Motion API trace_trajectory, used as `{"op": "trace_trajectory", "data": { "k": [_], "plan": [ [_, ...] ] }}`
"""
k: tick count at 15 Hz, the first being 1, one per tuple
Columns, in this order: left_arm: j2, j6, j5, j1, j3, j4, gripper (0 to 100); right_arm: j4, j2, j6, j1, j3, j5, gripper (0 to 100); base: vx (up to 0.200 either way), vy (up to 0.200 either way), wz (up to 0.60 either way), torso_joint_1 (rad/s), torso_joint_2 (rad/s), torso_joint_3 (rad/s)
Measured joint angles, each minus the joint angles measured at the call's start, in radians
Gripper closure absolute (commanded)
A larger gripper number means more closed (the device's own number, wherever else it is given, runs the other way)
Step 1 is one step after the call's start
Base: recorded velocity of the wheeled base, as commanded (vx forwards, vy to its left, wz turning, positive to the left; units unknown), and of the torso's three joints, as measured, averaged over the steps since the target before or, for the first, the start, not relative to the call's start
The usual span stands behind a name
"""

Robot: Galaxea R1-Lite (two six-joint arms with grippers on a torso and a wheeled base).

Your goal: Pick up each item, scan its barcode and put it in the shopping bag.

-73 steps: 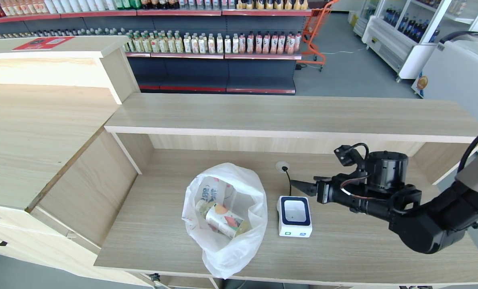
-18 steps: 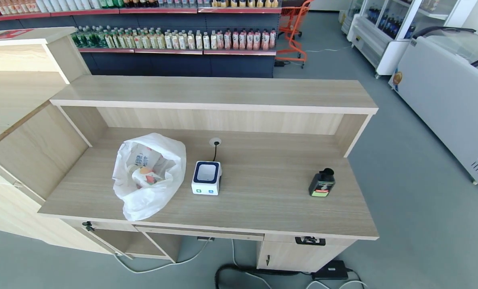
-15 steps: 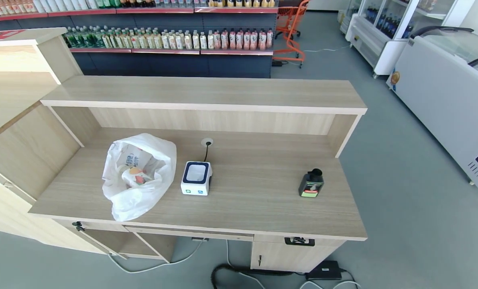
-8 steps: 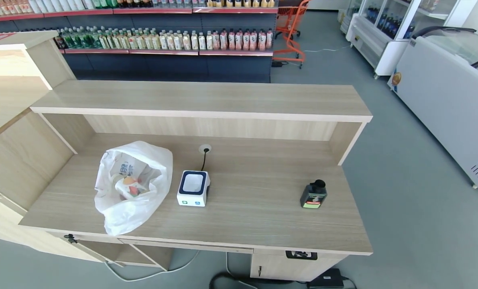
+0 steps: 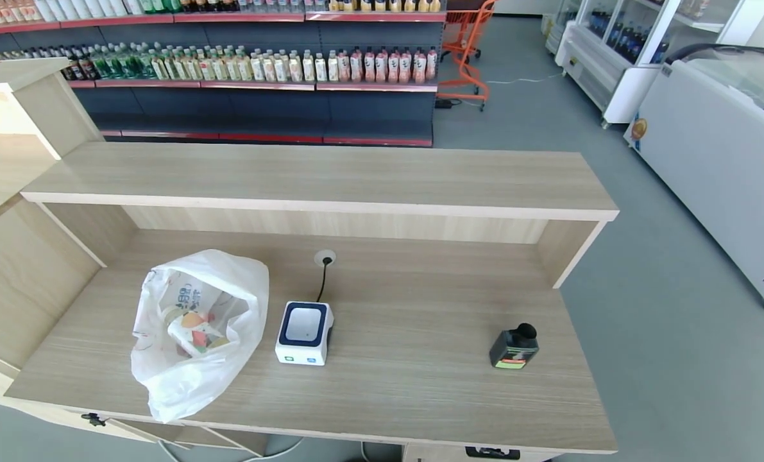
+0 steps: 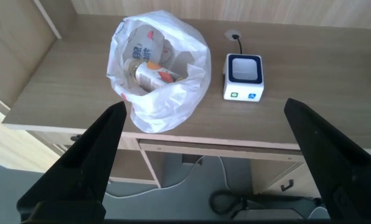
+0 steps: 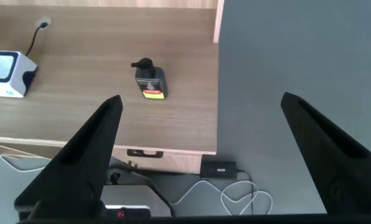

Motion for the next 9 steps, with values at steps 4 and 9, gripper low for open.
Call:
{"op": "trace_trajectory", "data": {
  "k": [4,9],
  "plan": [
    [0.000,0.000,0.000,0.000,0.000,0.000,0,-0.011,0.581,-0.291,-0.129,-0.163,-0.017,0,0.000,0.000,0.00,0.000,0.00,0.000],
    [0.000,0.000,0.000,0.000,0.000,0.000,0,-0.041,1.096,-0.800,-0.210,-0.307,0.115,0,0.000,0.000,0.00,0.000,0.00,0.000]
  ]
}}
